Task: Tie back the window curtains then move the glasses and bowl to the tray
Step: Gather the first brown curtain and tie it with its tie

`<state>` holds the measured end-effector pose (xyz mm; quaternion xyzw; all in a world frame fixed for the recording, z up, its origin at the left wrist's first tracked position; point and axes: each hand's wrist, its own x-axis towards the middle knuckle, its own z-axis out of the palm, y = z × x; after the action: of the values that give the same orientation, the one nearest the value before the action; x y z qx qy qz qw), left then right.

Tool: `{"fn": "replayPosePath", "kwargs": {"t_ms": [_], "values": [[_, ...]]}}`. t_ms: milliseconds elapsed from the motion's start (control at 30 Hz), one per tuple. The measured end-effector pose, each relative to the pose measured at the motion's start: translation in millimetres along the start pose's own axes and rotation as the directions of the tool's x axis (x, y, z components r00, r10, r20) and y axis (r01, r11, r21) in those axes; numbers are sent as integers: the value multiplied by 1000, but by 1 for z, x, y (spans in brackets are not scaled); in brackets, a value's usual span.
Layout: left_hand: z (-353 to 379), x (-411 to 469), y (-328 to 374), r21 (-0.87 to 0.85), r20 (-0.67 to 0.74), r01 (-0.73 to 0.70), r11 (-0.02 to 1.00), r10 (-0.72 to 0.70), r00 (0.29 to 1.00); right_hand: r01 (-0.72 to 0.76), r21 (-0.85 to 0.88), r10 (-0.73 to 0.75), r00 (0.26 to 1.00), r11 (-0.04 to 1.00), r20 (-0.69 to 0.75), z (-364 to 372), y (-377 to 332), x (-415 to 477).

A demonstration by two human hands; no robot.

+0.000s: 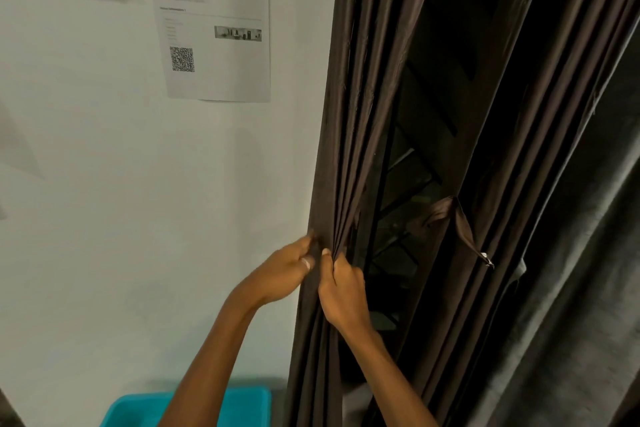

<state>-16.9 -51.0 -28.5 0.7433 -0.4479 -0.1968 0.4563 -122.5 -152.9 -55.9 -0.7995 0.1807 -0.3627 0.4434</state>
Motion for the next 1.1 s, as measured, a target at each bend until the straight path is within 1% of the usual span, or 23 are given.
{"fn": "replayPosePath", "kwargs": {"t_ms": [67, 100, 133, 200, 267, 300, 333, 367, 433, 467, 500, 533, 567, 600, 633, 667, 700, 733, 767, 833, 933, 1000, 1100], "values": [[6, 0, 22, -87, -148, -9, 996, -4, 989, 35, -20, -35, 999, 999, 24, 3, 2, -1], [13, 2, 35, -79, -201, -11, 997, -5, 980, 46, -48, -45, 998, 998, 37, 3, 4, -1], [20, 2, 46, -35, -256, 9, 999, -17, 967, 51, -74, -47, 998, 996, 50, 6, 5, -2], [35, 7, 63, 137, -390, 100, 986, -39, 920, 39, -81, -36, 998, 996, 44, 11, 10, -4], [44, 10, 72, 319, -525, 210, 924, -12, 851, -36, 37, 35, 999, 999, 34, 13, 5, -7], [46, 12, 72, 365, -579, 241, 899, 16, 815, -92, 102, 89, 995, 990, 40, 14, 1, -8], [46, 14, 70, 379, -622, 251, 891, 44, 782, -110, 114, 105, 993, 987, 55, 14, 3, -7], [46, 13, 69, 375, -650, 243, 895, 67, 757, -95, 74, 90, 993, 993, 74, 13, 4, -6], [43, 11, 66, 358, -670, 188, 915, 111, 734, 16, -80, -3, 988, 997, 158, 6, 8, -3], [42, 9, 65, 343, -674, 152, 927, 130, 727, 90, -122, -64, 977, 989, 205, 0, 6, -2], [40, 8, 65, 325, -677, 121, 938, 141, 723, 126, -135, -88, 964, 983, 252, -7, 3, 0], [38, 6, 64, 311, -680, 106, 945, 143, 720, 137, -140, -96, 959, 981, 267, -14, 1, 3], [35, 6, 63, 303, -682, 103, 948, 140, 718, 139, -142, -102, 965, 980, 241, -23, -2, 5], [33, 5, 62, 302, -685, 105, 948, 139, 715, 145, -155, -119, 979, 977, 163, -31, -5, 9], [31, 5, 61, 305, -688, 105, 947, 142, 712, 145, -176, -140, 989, 974, 42, -39, -8, 14], [30, 5, 61, 310, -688, 107, 945, 145, 712, 135, -196, -157, 983, 971, -99, -45, -11, 20], [29, 5, 61, 313, -684, 108, 944, 145, 714, 120, -204, -166, 960, 972, -226, -50, -15, 27], [30, 5, 61, 314, -680, 107, 943, 145, 719, 117, -205, -178, 933, 972, -314, -53, -21, 35], [30, 6, 61, 312, -674, 102, 944, 144, 724, 112, -222, -189, 913, 969, -362, -55, -27, 43], [32, 6, 60, 304, -663, 87, 949, 145, 734, 71, -267, -177, 901, 961, -397, -54, -41, 57], [35, 7, 61, 298, -649, 50, 953, 164, 743, 16, -279, -120, 924, 960, -362, -50, -50, 73], [36, 7, 59, 292, -634, 21, 956, 177, 753, 13, -284, -110, 937, 959, -330, -46, -50, 78], [35, 8, 52, 275, -582, -44, 961, 203, 787, 29, -300, -126, 942, 953, -310, -41, -46, 83]]}}
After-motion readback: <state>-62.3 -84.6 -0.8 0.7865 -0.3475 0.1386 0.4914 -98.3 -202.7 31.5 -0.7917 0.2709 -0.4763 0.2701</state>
